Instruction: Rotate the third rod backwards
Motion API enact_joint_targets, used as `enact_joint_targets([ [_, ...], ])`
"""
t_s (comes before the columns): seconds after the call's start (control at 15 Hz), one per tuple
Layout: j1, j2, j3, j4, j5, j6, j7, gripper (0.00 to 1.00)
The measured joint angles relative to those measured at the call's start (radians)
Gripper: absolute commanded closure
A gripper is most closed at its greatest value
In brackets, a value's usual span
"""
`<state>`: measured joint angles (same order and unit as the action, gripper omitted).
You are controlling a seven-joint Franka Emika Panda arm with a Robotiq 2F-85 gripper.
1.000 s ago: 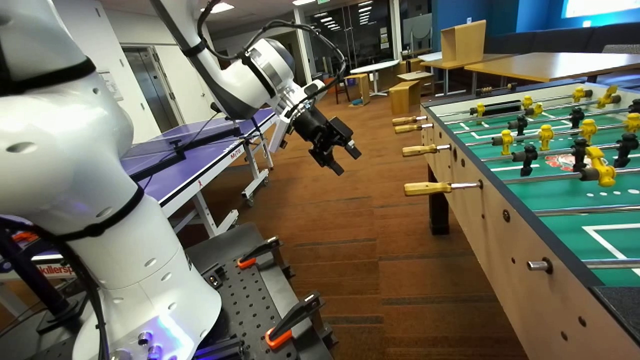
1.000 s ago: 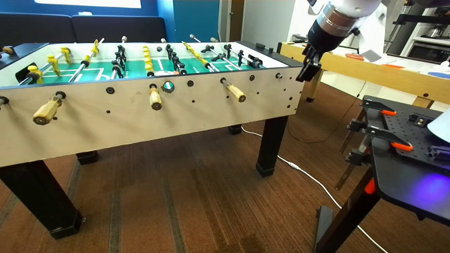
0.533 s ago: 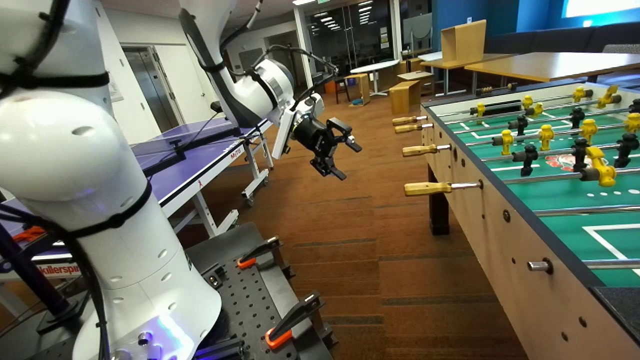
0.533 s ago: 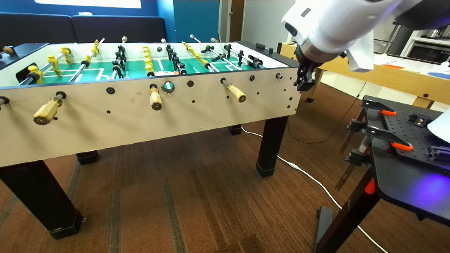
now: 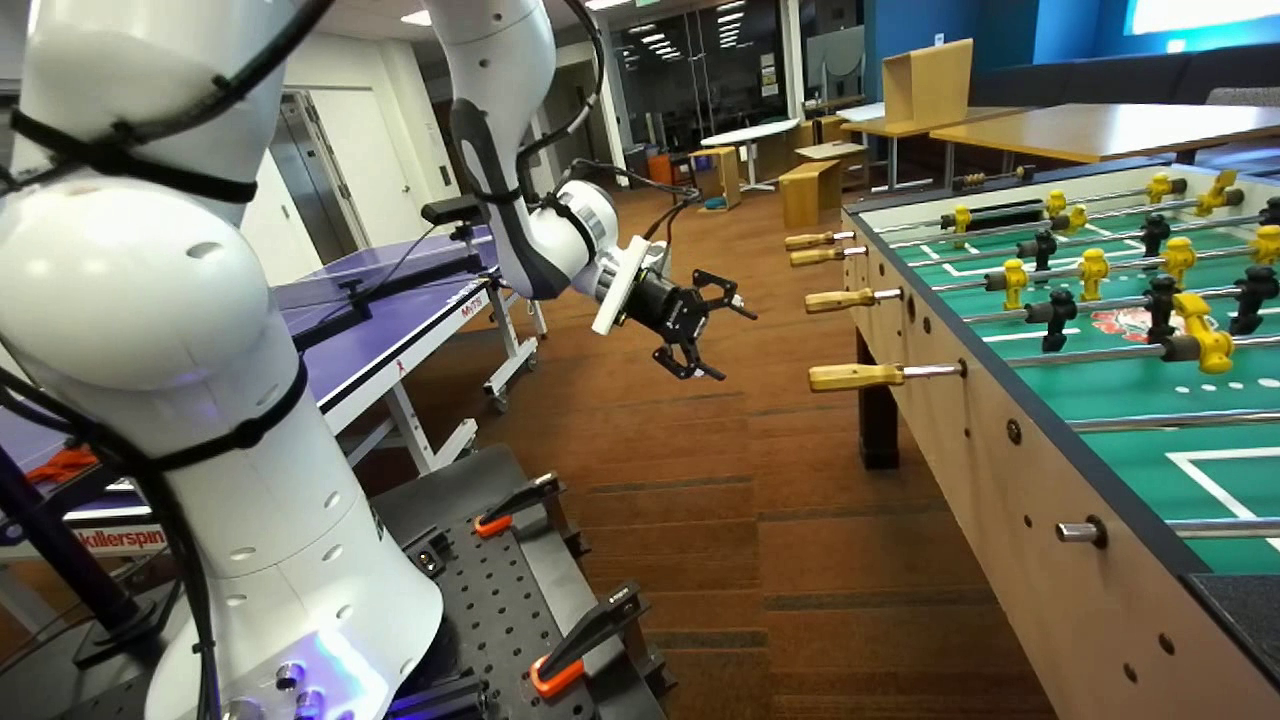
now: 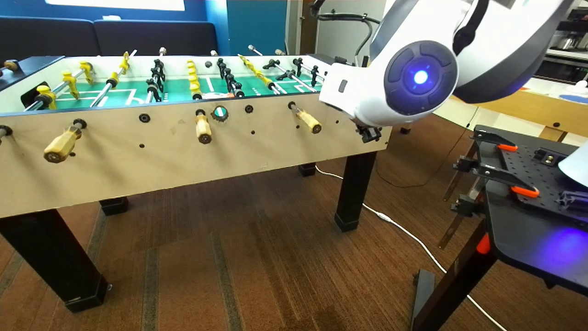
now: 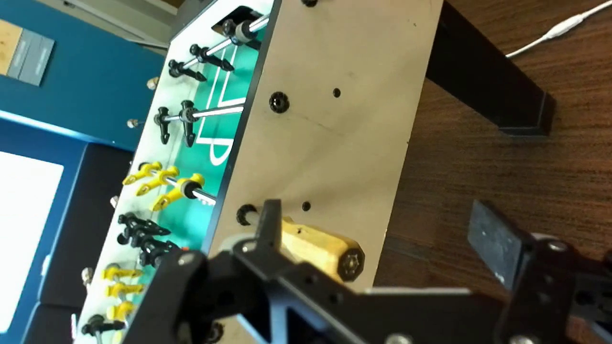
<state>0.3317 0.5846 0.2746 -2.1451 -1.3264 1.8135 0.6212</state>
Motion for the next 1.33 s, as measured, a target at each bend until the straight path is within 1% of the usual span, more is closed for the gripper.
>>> enact_joint_targets([
  [0.27, 0.001, 0.085, -0.026, 0.059, -0.064, -0.005, -0.194, 0.00],
  [0.8, 0.001, 0.102, -0.025, 0.065, -0.066, -0.011, -0.210, 0.00],
  [1.13, 0.053, 0.116, -0.024, 0.077, -0.086, -0.182, -0.393, 0.00],
  [1.33, 0.083, 0.146, -0.024, 0.100, -0.130, -0.249, -0.521, 0.00],
])
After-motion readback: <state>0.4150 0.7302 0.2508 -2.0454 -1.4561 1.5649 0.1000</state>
